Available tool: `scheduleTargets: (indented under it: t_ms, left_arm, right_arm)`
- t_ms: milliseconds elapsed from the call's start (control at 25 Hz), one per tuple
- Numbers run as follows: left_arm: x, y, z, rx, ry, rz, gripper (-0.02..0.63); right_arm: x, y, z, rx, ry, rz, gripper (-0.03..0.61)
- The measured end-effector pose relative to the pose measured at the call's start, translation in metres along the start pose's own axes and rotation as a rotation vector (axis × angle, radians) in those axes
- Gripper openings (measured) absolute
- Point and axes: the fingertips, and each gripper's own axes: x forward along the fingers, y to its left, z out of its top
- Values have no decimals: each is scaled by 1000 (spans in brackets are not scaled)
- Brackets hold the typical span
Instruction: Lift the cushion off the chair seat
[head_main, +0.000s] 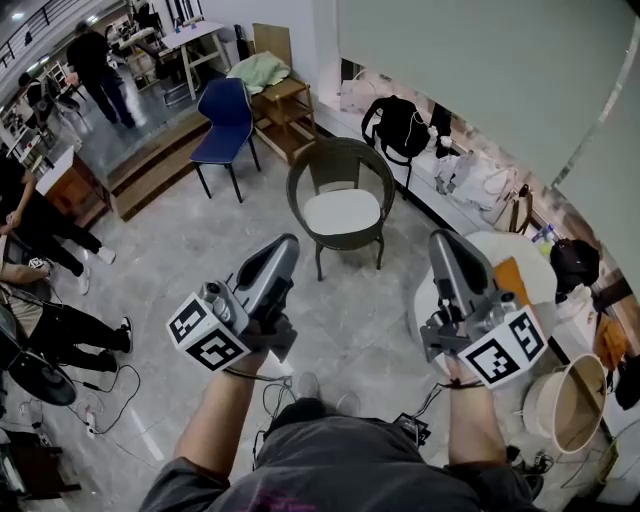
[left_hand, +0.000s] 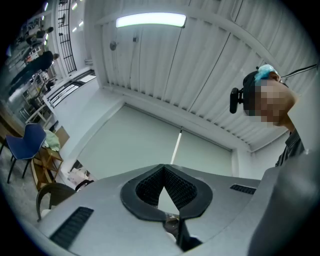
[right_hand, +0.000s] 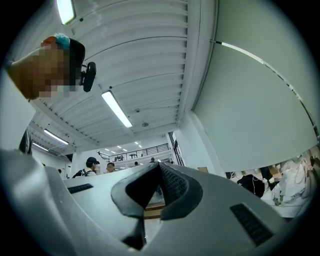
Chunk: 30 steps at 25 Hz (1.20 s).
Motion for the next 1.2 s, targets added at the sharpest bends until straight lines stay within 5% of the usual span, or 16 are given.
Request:
scheduleTargets:
  t_ms: [560, 1200]
  left_arm:
    - [24, 28, -7, 7, -12, 20, 8]
    - [76, 150, -3, -32, 13, 35, 8]
  right_arm:
    - [15, -36, -6, 6, 5, 1, 6]
    - [118, -111, -42, 33, 32, -29, 6]
